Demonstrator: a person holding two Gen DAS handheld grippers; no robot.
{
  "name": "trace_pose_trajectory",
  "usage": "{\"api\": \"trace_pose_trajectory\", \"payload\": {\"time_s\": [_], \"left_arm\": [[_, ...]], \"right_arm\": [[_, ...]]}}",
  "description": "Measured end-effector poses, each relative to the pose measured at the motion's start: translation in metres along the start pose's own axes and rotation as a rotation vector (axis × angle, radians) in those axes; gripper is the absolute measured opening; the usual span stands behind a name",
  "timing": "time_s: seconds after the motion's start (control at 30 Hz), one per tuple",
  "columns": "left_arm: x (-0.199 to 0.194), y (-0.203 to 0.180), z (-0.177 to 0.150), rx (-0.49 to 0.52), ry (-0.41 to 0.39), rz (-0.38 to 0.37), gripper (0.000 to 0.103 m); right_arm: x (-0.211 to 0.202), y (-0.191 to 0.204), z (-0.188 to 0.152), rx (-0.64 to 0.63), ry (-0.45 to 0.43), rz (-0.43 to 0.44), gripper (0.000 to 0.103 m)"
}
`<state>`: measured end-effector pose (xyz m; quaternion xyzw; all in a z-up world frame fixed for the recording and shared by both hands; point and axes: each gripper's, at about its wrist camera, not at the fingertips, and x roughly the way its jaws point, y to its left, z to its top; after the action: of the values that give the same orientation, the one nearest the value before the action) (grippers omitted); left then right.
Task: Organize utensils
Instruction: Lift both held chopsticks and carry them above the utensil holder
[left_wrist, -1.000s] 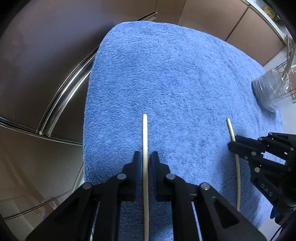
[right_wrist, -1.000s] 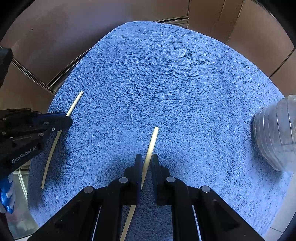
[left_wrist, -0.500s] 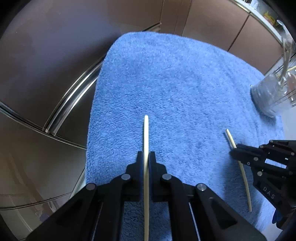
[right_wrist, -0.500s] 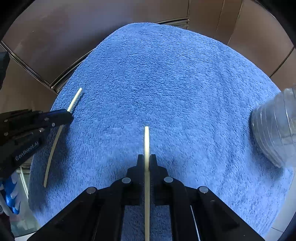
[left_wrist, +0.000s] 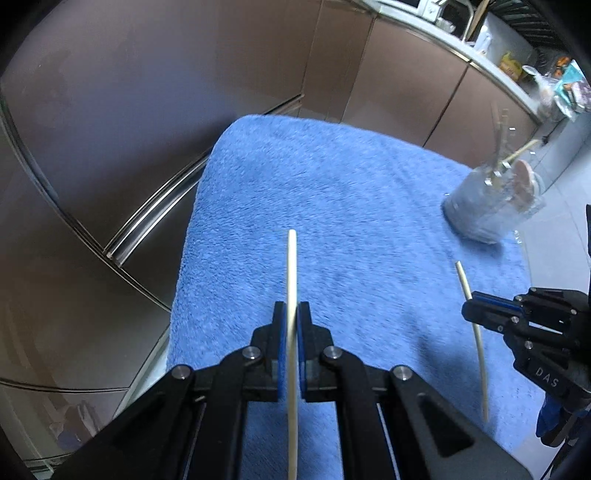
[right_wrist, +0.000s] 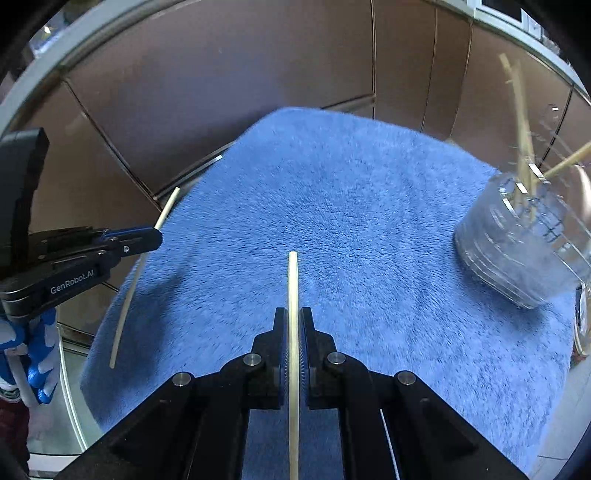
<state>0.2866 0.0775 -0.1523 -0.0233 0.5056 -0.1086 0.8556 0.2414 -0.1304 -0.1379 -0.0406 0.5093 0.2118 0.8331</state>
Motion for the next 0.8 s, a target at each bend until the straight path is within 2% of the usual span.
{"api": "trace_pose_trajectory", "payload": {"time_s": [0.27,0.5,0.63,0.8], "left_arm": [[-0.038,-0.019,-0.015,0.025,-0.064,-0.050,0.004],[-0.058,-0.035,-0.027,0.043,-0.097,-0.088,0.004],[-0.063,-0.046,-0.030,0.047,-0.117,-0.110,0.004],[-0.076,-0.067,-0.020,0.069,-0.195,-0.140,0.004]], "right_arm": [[-0.036,0.009,-0.023,0.003,-0.105,0.011,0.006],[-0.059,0.001,-0.046,0.024,-0.152,0.012,0.006],[-0.067,-0.015,-0.051,0.049,-0.196,0.002,0.006],[-0.095,-0.042,-0.050,0.085,-0.314,-0.008,0.006]]}}
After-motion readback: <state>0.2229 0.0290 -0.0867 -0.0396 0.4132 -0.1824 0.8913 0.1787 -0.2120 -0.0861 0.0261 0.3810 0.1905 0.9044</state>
